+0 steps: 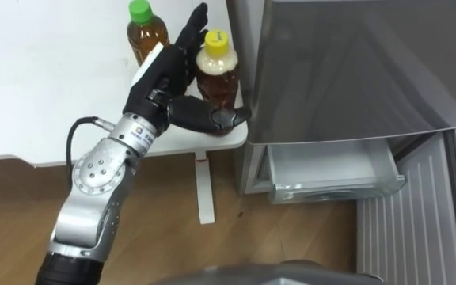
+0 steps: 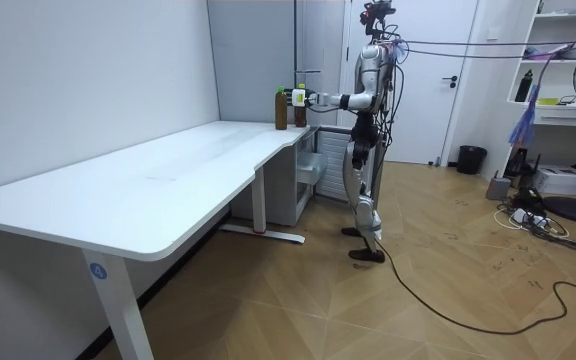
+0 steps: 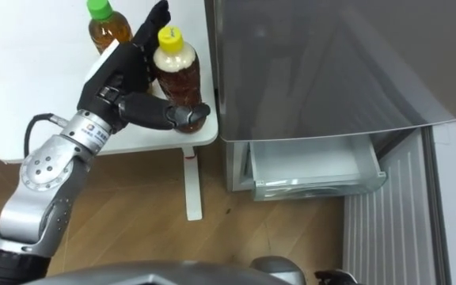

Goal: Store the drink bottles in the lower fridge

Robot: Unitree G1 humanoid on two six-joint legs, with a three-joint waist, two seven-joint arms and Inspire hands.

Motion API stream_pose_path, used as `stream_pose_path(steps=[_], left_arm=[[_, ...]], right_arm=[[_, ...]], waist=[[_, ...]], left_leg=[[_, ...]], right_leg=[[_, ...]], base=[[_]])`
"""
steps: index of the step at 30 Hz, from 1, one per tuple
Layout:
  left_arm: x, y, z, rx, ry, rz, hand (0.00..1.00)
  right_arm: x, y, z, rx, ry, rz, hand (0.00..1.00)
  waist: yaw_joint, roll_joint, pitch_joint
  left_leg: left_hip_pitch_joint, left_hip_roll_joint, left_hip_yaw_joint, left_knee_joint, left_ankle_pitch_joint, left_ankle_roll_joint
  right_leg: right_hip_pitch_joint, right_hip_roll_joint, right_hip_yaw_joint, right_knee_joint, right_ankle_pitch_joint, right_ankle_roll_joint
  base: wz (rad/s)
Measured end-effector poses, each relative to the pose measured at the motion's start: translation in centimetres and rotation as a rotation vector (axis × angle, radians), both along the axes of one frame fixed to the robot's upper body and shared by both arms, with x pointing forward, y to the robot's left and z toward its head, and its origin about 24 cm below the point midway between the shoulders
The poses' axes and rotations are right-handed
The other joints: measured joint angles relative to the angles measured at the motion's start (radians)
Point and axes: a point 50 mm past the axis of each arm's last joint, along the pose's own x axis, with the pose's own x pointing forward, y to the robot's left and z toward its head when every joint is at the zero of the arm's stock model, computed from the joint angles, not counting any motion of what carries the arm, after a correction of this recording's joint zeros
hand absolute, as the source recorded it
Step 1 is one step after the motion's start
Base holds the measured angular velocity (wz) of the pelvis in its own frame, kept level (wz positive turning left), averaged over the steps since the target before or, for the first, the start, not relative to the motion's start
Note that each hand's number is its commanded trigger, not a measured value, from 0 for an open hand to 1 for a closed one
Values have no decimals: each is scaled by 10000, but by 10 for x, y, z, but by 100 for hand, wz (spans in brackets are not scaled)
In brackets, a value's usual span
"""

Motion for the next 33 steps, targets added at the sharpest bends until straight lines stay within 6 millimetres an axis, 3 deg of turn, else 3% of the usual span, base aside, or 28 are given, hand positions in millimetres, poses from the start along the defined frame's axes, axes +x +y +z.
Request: stream_pose_path(steps=[8, 33], left_arm=[[0, -1, 0, 2, -2, -170, 100], [-2, 0, -6, 77, 307, -268, 100]], right_arm=[[1, -2, 1, 99, 24, 5, 0], [3, -5, 2, -51, -125, 39, 0]], waist=[[-4, 28, -18], [-1, -15, 50]], left_leg=[[-53, 6, 25, 3, 0, 0], [-132, 5, 31, 7, 0, 0]], right_leg=[[-120, 4, 10, 40, 1, 0], [-139, 3, 6, 22, 2, 0]], base=[[0], [0]])
